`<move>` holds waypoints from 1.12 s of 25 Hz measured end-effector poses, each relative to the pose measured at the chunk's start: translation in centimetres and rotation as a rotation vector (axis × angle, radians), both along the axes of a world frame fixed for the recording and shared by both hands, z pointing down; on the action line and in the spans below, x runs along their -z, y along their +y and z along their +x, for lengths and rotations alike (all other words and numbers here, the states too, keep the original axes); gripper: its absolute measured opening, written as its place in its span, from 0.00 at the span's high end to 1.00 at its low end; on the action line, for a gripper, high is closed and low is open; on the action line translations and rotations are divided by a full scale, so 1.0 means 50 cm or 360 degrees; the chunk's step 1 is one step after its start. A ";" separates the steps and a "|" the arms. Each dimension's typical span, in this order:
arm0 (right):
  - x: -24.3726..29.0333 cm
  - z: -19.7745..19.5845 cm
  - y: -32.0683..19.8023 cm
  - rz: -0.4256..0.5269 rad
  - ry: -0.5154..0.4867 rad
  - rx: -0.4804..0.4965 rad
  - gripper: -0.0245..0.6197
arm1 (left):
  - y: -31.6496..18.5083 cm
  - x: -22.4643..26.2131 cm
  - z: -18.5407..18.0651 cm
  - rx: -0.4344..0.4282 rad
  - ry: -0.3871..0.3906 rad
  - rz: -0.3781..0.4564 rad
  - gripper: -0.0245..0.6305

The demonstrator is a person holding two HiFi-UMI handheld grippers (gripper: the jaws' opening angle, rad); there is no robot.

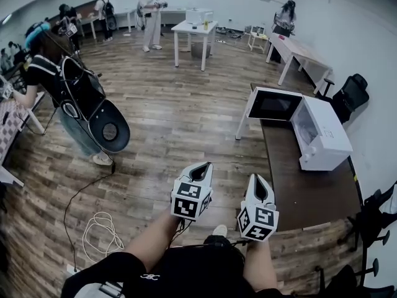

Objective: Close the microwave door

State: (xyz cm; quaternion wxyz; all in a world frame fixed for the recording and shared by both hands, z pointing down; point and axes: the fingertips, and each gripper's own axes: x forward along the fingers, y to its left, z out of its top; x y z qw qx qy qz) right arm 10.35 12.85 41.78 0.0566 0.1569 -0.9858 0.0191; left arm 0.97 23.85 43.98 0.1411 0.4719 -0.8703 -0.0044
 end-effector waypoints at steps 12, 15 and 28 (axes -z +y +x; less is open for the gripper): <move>-0.023 -0.127 -0.095 -0.0031 -0.0024 0.0009 0.96 | -0.084 -0.019 -0.119 0.0000 -0.0019 -0.0037 0.95; -0.031 -0.171 -0.140 -0.0047 -0.0022 0.0008 0.96 | -0.124 -0.028 -0.160 0.0002 -0.0010 -0.0052 0.95; -0.019 -0.384 -0.382 -0.0071 -0.0015 0.0002 0.96 | -0.368 -0.016 -0.370 -0.0027 -0.0005 -0.0100 0.95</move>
